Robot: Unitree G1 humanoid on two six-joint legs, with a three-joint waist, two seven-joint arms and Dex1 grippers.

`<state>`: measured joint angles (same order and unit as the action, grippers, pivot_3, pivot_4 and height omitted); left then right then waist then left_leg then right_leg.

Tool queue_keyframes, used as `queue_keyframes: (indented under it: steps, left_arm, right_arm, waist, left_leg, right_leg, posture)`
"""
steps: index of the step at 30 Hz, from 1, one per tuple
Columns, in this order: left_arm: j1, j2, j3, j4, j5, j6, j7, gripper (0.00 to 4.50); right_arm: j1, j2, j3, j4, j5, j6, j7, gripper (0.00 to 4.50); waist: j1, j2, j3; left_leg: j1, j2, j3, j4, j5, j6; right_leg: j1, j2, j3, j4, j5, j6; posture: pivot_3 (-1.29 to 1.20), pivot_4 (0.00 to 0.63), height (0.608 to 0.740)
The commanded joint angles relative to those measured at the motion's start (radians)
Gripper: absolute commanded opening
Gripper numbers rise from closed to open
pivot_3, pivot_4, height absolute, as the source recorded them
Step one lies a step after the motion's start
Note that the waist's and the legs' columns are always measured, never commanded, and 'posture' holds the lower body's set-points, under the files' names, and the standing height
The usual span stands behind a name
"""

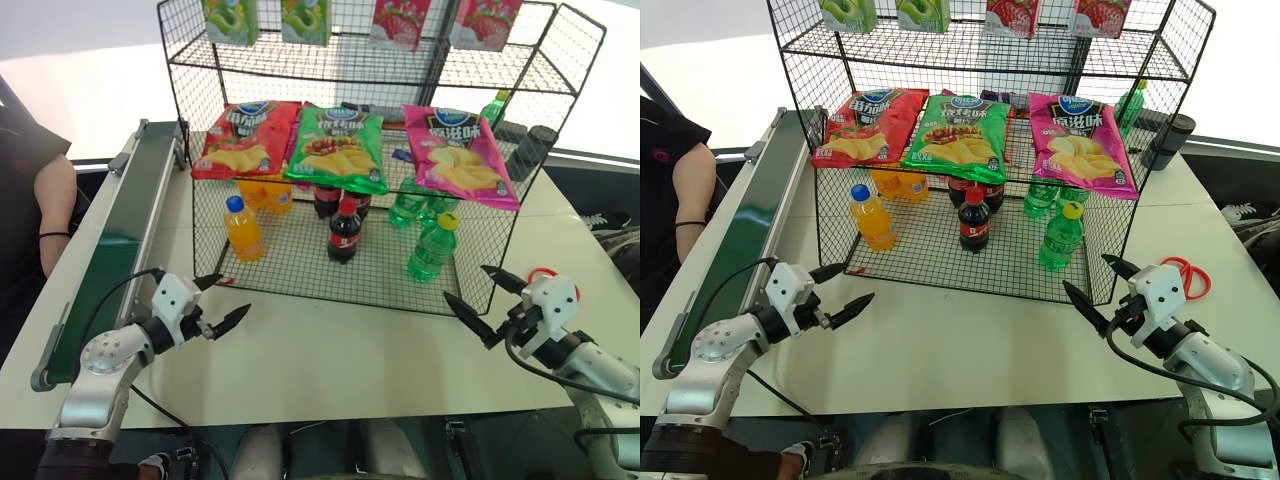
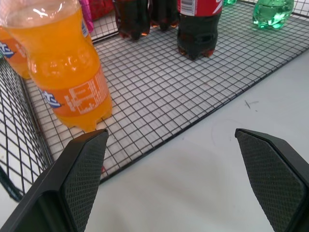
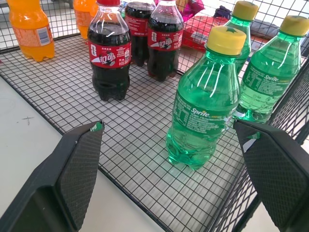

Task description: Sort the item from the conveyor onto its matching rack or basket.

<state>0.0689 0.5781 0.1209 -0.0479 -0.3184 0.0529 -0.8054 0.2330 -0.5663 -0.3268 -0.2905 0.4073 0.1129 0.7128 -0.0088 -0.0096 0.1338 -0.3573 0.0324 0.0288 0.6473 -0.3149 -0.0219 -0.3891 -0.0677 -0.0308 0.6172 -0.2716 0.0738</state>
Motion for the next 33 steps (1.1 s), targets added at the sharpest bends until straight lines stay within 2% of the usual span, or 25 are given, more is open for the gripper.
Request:
queue_keyframes:
  steps: [1, 33]
  left_arm:
    - [-0.001, 0.006, 0.039, -0.032, -0.011, -0.023, 0.007, 4.5]
    - [-0.024, -0.018, 0.014, -0.035, 0.014, -0.009, 0.039, 4.5]
  right_arm:
    - [-0.011, -0.012, -0.016, -0.034, 0.009, -0.003, 0.0, 4.46]
    - [-0.009, 0.002, -0.006, -0.046, 0.004, 0.003, -0.003, 4.46]
  waist:
    - [0.0, 0.0, 0.0]
    - [0.001, 0.0, 0.0]
  left_leg:
    - [0.0, 0.0, 0.0, 0.0, 0.0, 0.0]
    - [0.0, 0.0, 0.0, 0.0, 0.0, 0.0]
  right_leg:
    - [0.0, 0.0, 0.0, 0.0, 0.0, 0.0]
    - [0.0, -0.002, 0.0, 0.0, 0.0, 0.0]
  posture:
    - [0.0, 0.15, 0.74]
    - [0.0, 0.15, 0.74]
